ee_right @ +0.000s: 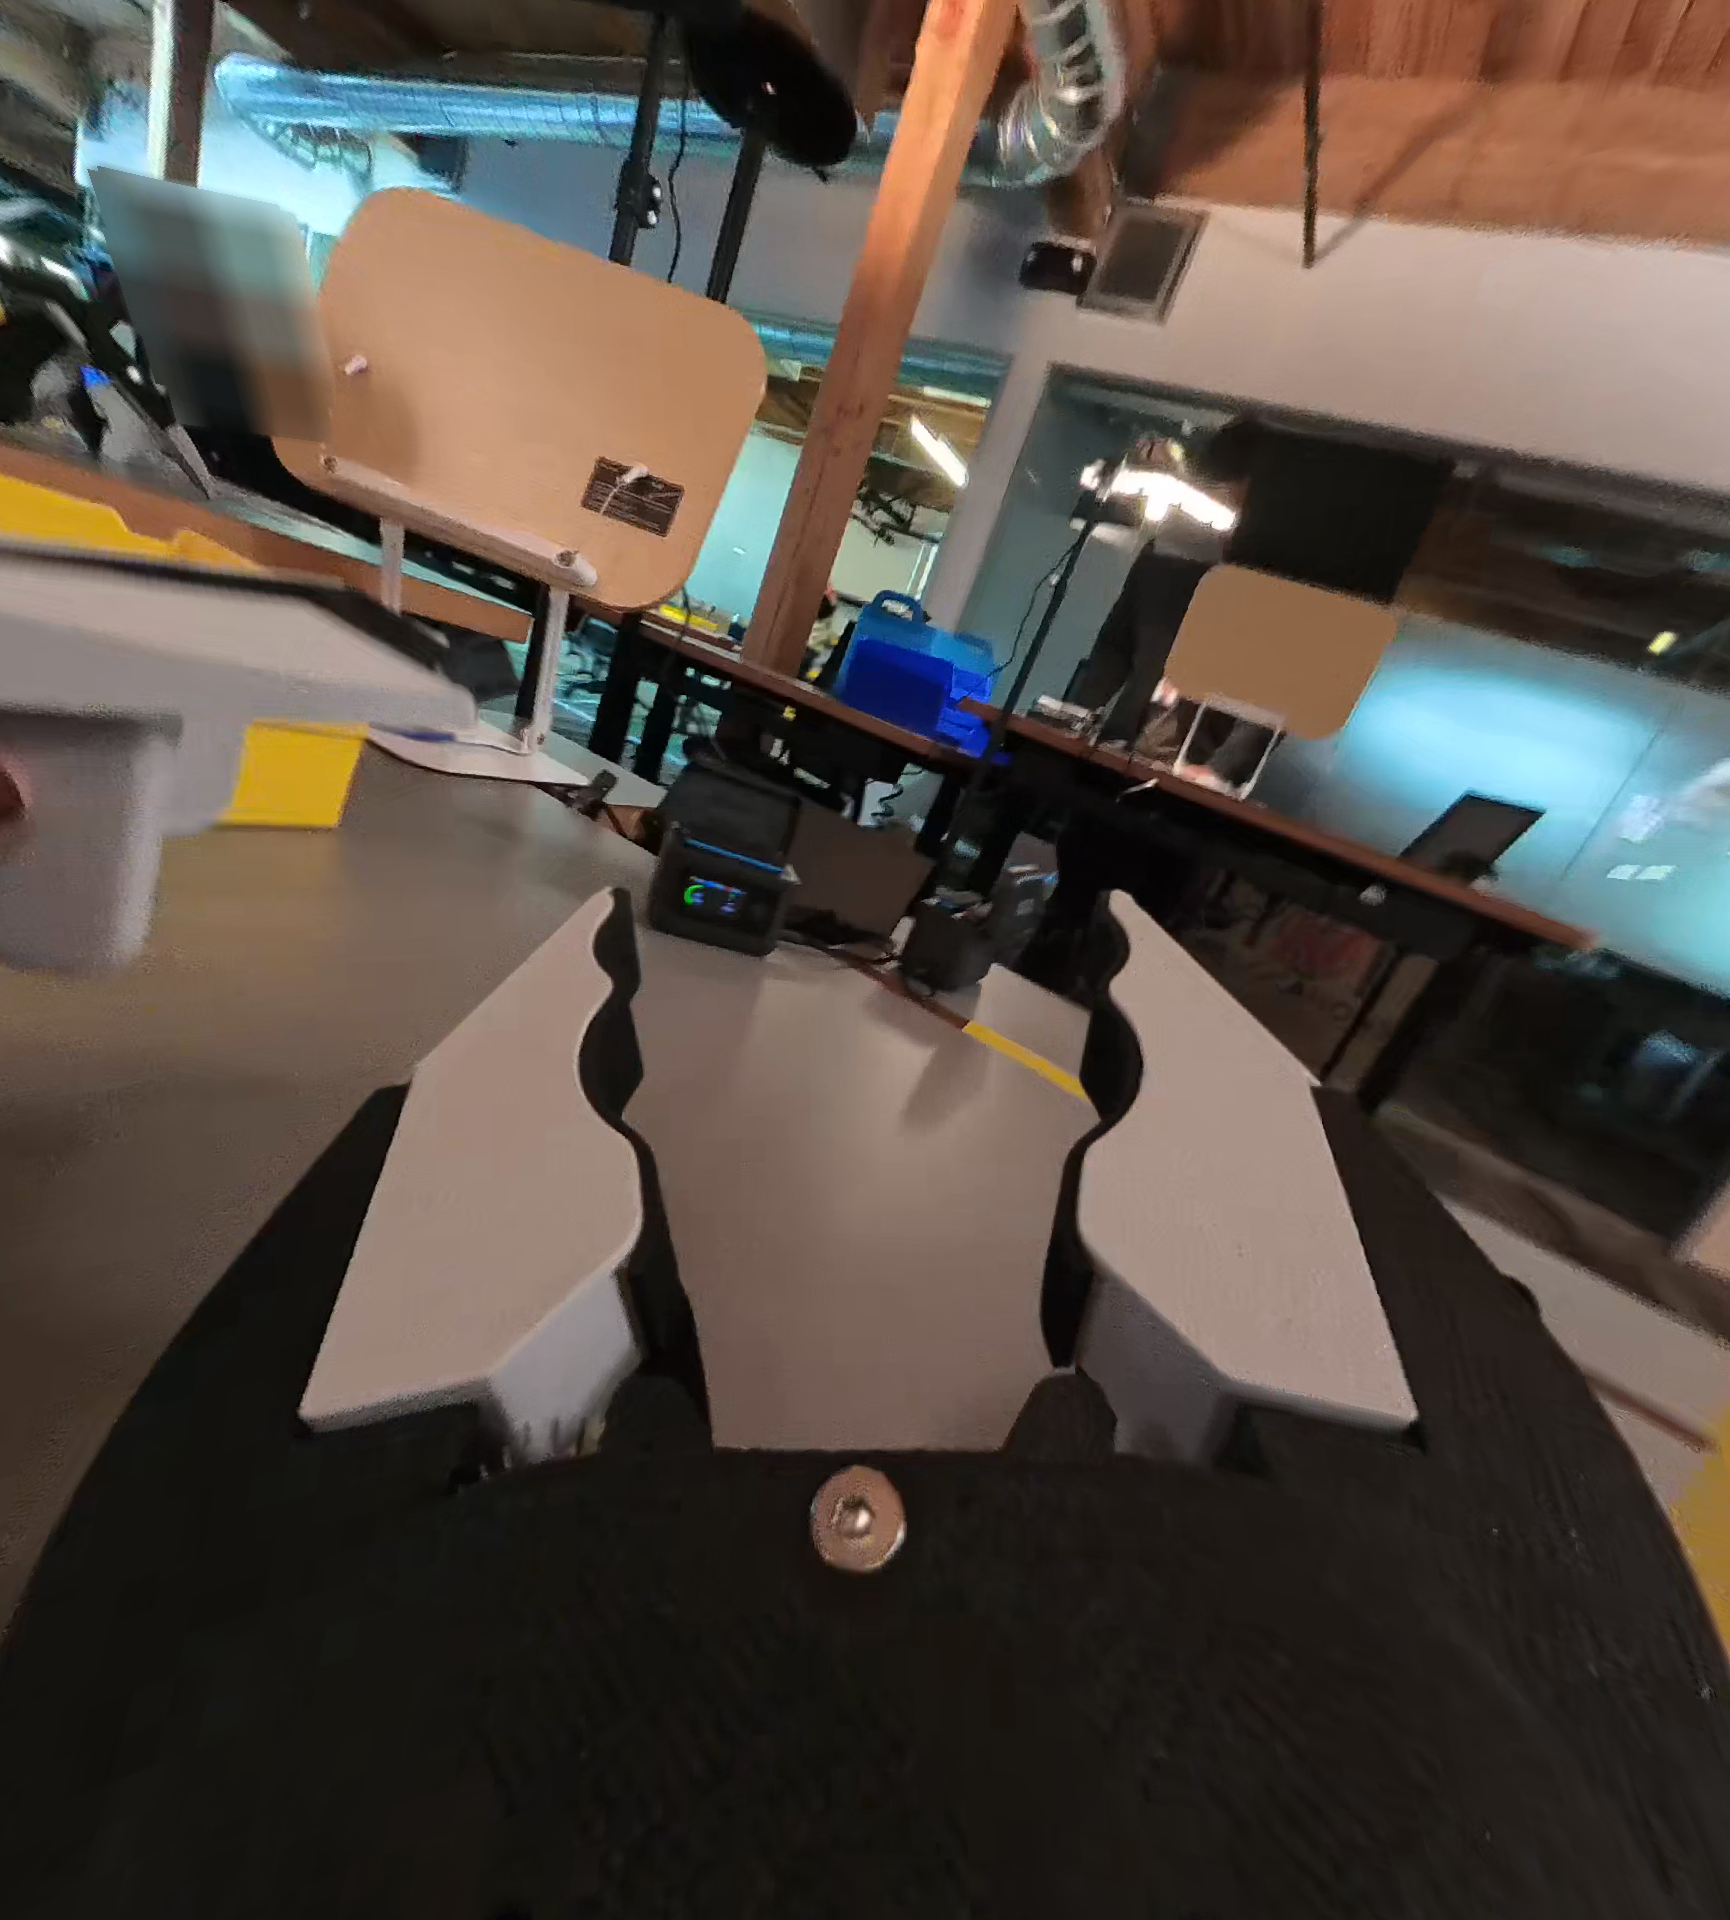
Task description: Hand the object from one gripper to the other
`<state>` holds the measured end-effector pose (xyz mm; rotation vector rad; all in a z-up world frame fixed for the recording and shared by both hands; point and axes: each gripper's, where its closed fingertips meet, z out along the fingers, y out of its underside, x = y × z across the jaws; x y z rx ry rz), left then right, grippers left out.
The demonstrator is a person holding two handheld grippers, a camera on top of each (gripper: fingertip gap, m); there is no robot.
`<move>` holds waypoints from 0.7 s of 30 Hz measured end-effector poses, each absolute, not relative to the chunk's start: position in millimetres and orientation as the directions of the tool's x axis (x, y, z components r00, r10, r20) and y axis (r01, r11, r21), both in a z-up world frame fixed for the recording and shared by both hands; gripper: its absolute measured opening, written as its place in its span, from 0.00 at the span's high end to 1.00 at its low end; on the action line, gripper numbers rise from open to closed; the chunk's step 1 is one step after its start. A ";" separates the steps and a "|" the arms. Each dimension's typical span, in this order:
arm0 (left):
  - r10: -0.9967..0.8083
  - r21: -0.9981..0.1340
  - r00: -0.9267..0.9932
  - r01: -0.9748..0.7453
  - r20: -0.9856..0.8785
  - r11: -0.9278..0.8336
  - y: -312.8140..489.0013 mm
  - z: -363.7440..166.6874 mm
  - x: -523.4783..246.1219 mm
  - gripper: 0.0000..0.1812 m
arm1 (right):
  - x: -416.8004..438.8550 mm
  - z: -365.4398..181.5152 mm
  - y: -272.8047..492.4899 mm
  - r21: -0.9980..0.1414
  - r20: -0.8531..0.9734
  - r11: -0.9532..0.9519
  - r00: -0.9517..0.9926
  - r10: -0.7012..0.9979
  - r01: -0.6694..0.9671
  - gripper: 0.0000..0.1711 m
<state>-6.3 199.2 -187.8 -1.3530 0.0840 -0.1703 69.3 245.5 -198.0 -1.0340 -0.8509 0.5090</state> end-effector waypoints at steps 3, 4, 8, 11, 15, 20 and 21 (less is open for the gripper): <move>-0.130 -0.975 0.989 0.091 0.066 0.204 182.4 -170.4 -27.3 0.52 | 74.0 -200.7 250.1 -0.903 0.353 0.429 0.592 0.724 0.014 0.50; -0.103 -0.978 0.992 0.093 0.075 0.189 174.0 -164.0 -39.5 0.53 | 75.9 -199.7 251.1 -0.906 0.340 0.424 0.598 0.725 0.002 0.50; 0.089 -0.995 0.992 0.090 0.094 0.051 135.7 -144.7 -122.3 0.54 | 76.1 -202.9 255.1 -0.914 0.329 0.406 0.603 0.726 0.010 0.52; 0.194 -0.981 0.974 0.144 0.118 -0.129 106.3 -146.2 -193.0 0.61 | 73.9 -204.4 258.1 -0.916 0.329 0.401 0.604 0.726 0.017 0.53; 0.294 -0.766 0.911 0.404 0.290 -0.499 67.9 -202.9 -254.3 0.72 | 72.9 -204.7 257.3 -0.912 0.339 0.410 0.600 0.724 0.021 0.55; 0.395 -0.403 0.892 0.452 0.221 -0.796 18.0 -266.6 -276.3 0.77 | 71.3 -205.7 256.6 -0.906 0.357 0.421 0.596 0.720 0.035 0.56; 0.386 -0.352 0.897 0.441 0.217 -0.826 13.2 -273.2 -274.1 0.78 | 70.8 -206.0 256.3 -0.905 0.363 0.424 0.594 0.718 0.039 0.56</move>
